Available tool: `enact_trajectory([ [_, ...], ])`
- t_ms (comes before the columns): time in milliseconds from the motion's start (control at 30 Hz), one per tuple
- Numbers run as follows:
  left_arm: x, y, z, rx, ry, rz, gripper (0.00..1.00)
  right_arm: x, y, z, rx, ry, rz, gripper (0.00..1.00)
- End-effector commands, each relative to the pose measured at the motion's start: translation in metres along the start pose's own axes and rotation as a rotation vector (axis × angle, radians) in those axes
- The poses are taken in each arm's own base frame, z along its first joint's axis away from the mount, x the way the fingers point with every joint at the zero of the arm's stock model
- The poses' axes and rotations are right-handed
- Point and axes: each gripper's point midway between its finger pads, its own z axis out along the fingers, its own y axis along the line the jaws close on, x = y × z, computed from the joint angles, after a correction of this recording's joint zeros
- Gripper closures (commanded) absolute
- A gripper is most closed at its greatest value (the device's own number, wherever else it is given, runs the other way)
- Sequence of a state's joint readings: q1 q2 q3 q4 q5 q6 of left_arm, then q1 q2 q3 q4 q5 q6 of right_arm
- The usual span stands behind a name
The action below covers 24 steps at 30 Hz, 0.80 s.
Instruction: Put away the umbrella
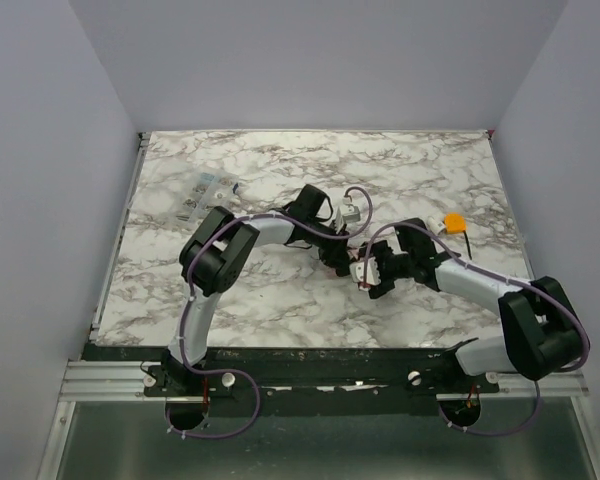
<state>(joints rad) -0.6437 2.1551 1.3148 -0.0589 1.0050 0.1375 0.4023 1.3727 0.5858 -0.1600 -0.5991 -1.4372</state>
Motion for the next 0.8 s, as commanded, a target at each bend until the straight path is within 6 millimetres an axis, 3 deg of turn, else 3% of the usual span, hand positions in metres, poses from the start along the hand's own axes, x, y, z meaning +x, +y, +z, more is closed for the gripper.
enact_trajectory([
  [0,0.143,-0.010,0.003,-0.015,0.350,-0.482,1.00,0.039,0.039,0.008,-0.098,0.185,0.085,0.26],
  [167,0.144,-0.012,0.003,0.019,0.364,-0.540,1.00,0.051,0.040,0.011,-0.101,0.245,0.127,0.31],
  [400,0.121,-0.011,-0.003,0.076,0.317,-0.639,1.00,0.061,0.053,0.018,-0.196,0.314,0.187,0.67],
  [500,0.111,-0.011,-0.006,0.081,0.296,-0.643,0.99,0.051,0.066,0.017,-0.296,0.289,0.229,0.71],
  [600,0.103,-0.008,-0.010,0.030,0.247,-0.604,0.78,0.034,0.081,0.012,-0.420,0.242,0.298,0.74],
  [700,0.081,-0.009,-0.019,-0.012,0.143,-0.546,0.55,0.025,0.095,0.009,-0.506,0.215,0.356,0.75],
  [767,0.065,-0.013,-0.025,-0.021,0.085,-0.500,0.50,0.019,0.103,0.006,-0.550,0.200,0.391,0.76],
])
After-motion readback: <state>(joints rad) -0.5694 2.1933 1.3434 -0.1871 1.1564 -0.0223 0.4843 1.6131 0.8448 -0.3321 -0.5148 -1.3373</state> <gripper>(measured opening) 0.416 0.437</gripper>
